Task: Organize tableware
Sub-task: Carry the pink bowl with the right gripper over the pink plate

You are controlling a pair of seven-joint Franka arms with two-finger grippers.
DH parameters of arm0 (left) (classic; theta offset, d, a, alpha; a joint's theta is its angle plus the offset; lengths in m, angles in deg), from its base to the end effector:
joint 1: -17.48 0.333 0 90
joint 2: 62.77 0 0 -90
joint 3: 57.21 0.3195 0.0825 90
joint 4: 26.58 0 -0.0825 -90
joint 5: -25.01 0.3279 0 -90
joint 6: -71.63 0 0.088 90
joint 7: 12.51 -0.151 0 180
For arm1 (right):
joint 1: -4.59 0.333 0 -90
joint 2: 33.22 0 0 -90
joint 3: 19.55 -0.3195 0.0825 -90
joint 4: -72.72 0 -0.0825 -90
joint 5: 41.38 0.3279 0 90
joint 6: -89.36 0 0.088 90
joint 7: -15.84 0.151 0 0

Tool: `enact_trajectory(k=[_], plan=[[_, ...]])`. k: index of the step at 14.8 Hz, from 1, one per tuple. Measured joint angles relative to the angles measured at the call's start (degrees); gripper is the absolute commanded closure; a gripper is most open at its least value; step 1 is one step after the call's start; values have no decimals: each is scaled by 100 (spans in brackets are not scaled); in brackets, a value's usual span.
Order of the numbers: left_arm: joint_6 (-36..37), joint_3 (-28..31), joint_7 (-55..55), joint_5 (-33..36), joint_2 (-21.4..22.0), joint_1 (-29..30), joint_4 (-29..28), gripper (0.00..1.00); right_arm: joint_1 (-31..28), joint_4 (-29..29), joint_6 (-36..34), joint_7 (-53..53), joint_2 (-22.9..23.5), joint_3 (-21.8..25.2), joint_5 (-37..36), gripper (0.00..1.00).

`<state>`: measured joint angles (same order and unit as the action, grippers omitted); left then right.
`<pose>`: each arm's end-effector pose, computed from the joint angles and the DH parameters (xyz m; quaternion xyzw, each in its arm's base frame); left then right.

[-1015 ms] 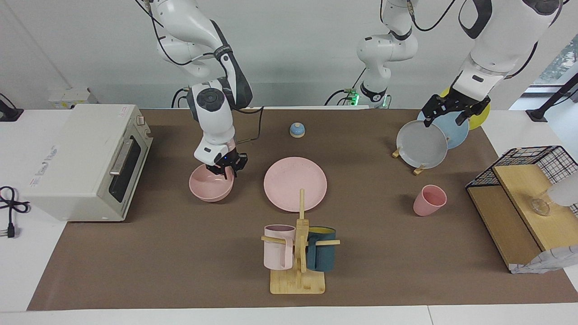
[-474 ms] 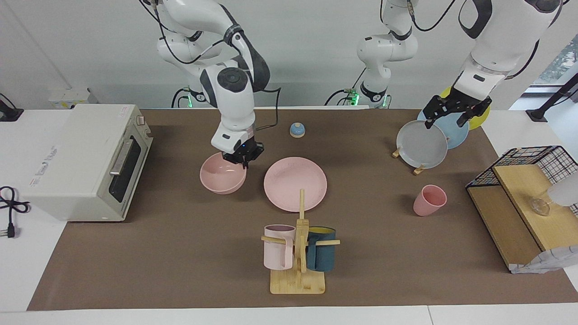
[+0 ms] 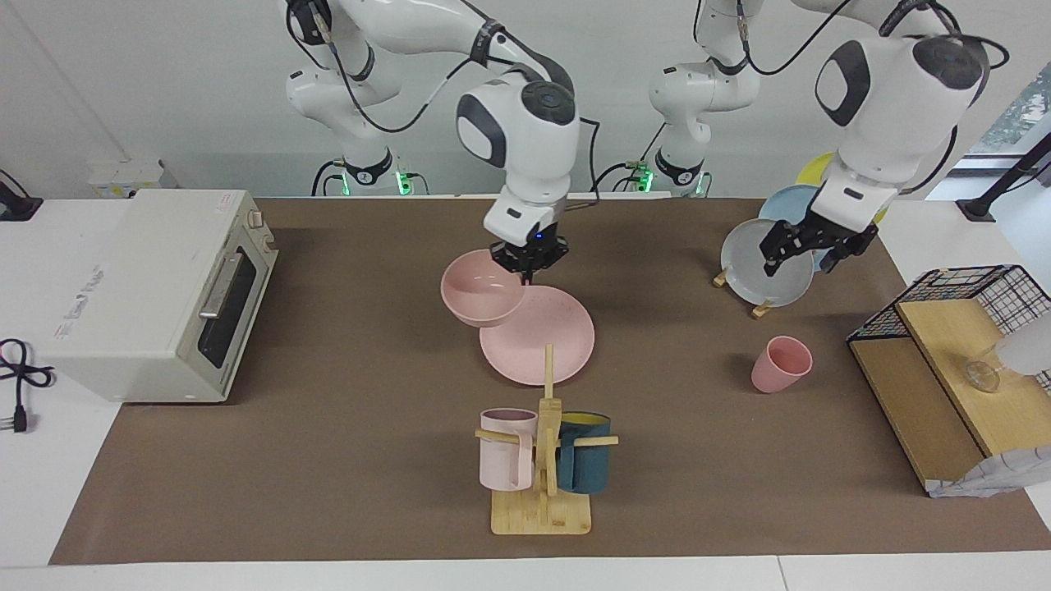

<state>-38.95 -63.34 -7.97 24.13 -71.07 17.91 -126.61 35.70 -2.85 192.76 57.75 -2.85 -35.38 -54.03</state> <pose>0.5561 -0.0545 0.4655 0.9997 -0.0069 0.0186 0.0167 0.4892 0.4320 0.4107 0.9978 0.0536 0.0174 0.0356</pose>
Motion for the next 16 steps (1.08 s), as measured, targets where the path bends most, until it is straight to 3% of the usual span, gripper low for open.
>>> enact_trajectory(k=[3, 9, 10, 11, 12, 16], plan=[[-564, 13, 1, 0, -591, 5, 18, 0, 131, 186, 444, 313, 517, 18, -114, 100], [-613, 15, 25, 0, -795, 5, 71, 0, 50, -301, 895, 314, 469, 34, -115, 100], [-618, 15, 48, 0, -821, 5, 71, 0, 53, -352, 945, 323, 444, 33, -115, 73], [-642, 15, 70, 0, -856, 5, 70, 0, 49, -382, 953, 335, 422, 33, -115, 40], [-673, 15, 84, 0, -898, 5, 70, 0, 40, -395, 953, 341, 401, 33, -115, 0], [-733, 15, 114, 4, -1035, 4, 69, 0, -65, -229, 576, 348, 284, 43, -115, 0]])
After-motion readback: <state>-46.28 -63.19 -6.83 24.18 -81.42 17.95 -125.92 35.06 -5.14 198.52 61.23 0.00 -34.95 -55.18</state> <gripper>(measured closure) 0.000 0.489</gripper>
